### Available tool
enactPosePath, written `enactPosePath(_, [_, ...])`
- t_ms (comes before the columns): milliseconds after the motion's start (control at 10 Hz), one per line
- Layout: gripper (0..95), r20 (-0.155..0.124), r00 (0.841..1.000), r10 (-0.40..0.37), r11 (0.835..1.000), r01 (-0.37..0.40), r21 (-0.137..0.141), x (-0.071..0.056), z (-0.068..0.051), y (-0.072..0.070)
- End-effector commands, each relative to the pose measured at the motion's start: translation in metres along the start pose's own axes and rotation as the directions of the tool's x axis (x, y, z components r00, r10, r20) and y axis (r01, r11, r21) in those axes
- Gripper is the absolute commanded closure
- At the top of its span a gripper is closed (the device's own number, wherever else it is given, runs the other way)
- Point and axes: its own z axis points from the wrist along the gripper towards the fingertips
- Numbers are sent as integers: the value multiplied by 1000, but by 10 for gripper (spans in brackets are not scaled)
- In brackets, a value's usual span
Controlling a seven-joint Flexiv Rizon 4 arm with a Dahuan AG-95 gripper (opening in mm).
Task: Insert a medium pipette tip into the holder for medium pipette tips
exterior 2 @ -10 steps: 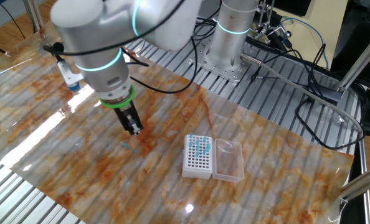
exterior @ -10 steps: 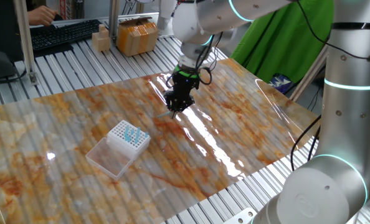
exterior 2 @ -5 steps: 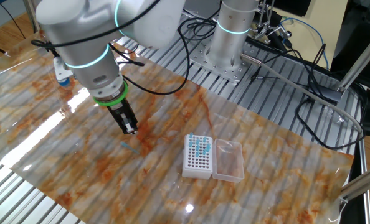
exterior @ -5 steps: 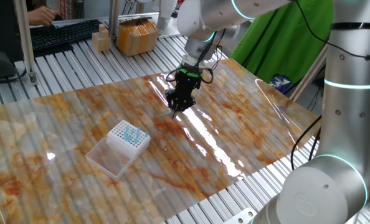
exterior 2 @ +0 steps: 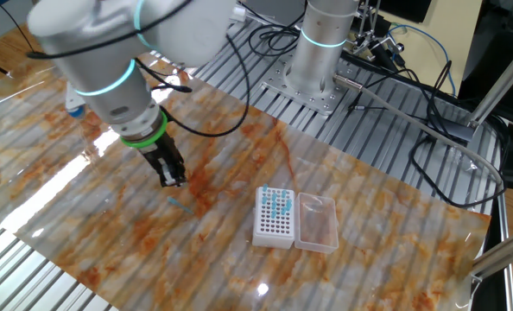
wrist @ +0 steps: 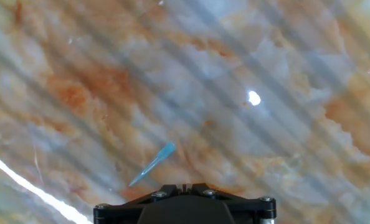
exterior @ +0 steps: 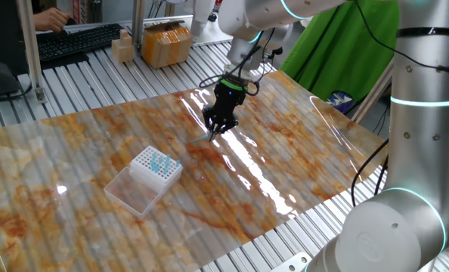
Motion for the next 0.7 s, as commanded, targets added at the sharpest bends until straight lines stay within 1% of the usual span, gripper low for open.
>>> enactPosePath(100, [760,-65,996,55,998,-58,-37,-6,-4,1])
enactPosePath(200, [760,-82,994,75,996,-79,-48,-6,-4,0])
enactPosePath(500, [760,-112,985,135,988,-143,-65,-7,-4,-1])
enactPosePath(700, [760,-112,981,155,984,-164,-69,-7,-4,-1])
